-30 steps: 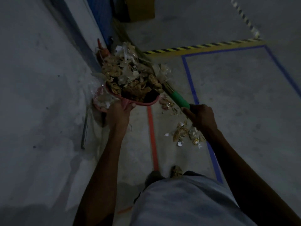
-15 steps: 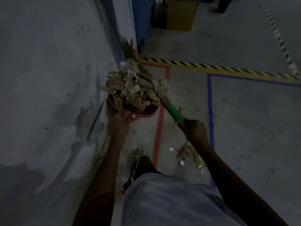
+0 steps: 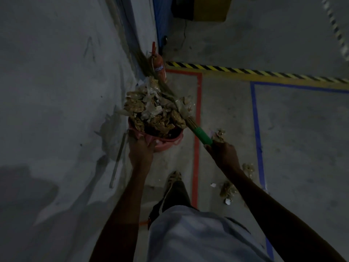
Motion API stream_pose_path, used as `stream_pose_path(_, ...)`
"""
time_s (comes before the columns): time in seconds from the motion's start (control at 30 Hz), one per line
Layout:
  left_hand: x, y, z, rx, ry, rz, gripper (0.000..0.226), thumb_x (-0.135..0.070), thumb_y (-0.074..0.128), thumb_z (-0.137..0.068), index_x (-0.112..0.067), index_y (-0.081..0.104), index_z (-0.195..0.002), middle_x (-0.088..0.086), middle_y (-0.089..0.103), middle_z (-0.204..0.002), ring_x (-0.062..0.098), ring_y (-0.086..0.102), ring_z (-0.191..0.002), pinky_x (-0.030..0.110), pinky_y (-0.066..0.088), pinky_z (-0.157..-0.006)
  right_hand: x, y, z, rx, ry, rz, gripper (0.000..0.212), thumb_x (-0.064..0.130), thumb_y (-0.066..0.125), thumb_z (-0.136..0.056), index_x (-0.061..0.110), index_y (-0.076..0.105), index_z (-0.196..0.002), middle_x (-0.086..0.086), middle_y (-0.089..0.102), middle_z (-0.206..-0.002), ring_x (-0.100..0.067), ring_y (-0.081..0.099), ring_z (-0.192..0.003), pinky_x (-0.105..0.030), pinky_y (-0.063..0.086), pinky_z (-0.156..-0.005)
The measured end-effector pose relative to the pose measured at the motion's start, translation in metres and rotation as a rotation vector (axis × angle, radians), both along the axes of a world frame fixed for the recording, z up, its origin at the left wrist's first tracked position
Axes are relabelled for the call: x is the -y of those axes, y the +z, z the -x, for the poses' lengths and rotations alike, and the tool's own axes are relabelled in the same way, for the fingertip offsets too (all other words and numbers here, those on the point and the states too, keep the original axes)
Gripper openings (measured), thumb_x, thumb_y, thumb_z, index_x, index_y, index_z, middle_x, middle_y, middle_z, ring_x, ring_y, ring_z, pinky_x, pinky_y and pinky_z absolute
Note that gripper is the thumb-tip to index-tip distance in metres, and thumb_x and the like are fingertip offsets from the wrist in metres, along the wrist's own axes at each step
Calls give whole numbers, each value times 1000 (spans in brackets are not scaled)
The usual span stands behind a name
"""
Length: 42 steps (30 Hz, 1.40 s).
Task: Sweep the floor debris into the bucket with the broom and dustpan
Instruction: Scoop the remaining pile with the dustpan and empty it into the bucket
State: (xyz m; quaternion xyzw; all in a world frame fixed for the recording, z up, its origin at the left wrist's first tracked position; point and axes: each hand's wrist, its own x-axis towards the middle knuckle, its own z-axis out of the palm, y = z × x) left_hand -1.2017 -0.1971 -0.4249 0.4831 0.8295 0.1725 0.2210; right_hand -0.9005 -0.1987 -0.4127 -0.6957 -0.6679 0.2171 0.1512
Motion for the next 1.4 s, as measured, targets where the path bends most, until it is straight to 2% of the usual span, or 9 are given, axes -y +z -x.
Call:
stream_pose_path(0.1, -32, -17, 22, -51, -26, 51, 85, -84, 32, -78, -9, 62, -104, 25, 60, -120, 38, 61, -103, 44, 54, -76, -22, -12, 26, -18, -37, 32, 31, 39, 65, -96, 12, 68, -83, 3, 51, -54, -16, 50, -44, -27, 31, -45)
stream_pose_path(0.23, -58, -18, 35, -53, -71, 121, 64, -57, 62, -88, -7, 57, -127, 22, 57, -130, 38, 58, -110, 44, 51, -83, -43, -29, 47, -15, -64, 138, 30, 40, 63, -97, 13, 68, -87, 7, 50, -54, -11, 49, -44, -25, 28, -42)
stream_pose_path(0.4, -66, -33, 40, -47, -66, 241, 64, -59, 54, -91, -1, 61, -119, 20, 67, -109, 36, 64, -98, 40, 48, -76, -58, -47, 62, 12, -70, 255, 26, 38, 63, -97, 13, 71, -94, 9, 48, -56, -1, 41, -44, -23, 23, -42)
stream_pose_path(0.83, -112, -75, 47, -63, -25, 412, 65, -44, 56, -96, -5, 39, -145, 19, 46, -146, 36, 46, -131, 44, 37, -104, -80, -74, 77, 85, -68, 417, 29, 43, 56, -99, 17, 68, -103, 9, 53, -64, -3, 45, -50, -24, 25, -42)
stream_pose_path(1.03, -138, -95, 58, -116, -36, 377, 66, -42, 61, -93, -5, 42, -144, 20, 47, -143, 38, 46, -131, 46, 41, -105, -85, -80, 82, 78, -72, 374, 25, 42, 58, -98, 19, 68, -102, 8, 54, -64, -11, 50, -52, -23, 26, -44)
stream_pose_path(1.17, -145, -117, 73, -317, -60, 272, 52, -45, 61, -92, -5, 60, -125, 16, 64, -121, 30, 63, -108, 37, 50, -86, -90, -87, 84, 96, -64, 343, 24, 39, 60, -97, 16, 68, -98, 10, 49, -60, -6, 43, -48, -23, 23, -44)
stream_pose_path(1.23, -145, -115, 76, -330, -64, 299, 31, -36, 79, -75, -8, 73, -86, 10, 71, -80, 23, 68, -71, 29, 51, -60, -93, -88, 85, 92, -64, 327, 24, 37, 61, -97, 14, 69, -97, 10, 47, -58, -4, 41, -47, -22, 22, -44)
stream_pose_path(1.3, -141, -120, 85, -258, -78, 266, 22, -30, 79, -71, -11, 71, -62, 5, 62, -55, 20, 61, -48, 24, 45, -45, -96, -89, 86, 66, -93, 327, 24, 37, 61, -98, 15, 69, -98, 8, 50, -59, -6, 45, -47, -22, 25, -44)
stream_pose_path(1.4, -135, -116, 89, -295, -60, 159, 29, -30, 67, -83, -10, 72, -63, 5, 60, -52, 22, 60, -45, 23, 41, -41, -100, -85, 86, 52, -135, 343, 25, 41, 60, -97, 17, 67, -97, 6, 54, -60, -11, 50, -49, -24, 29, -44)
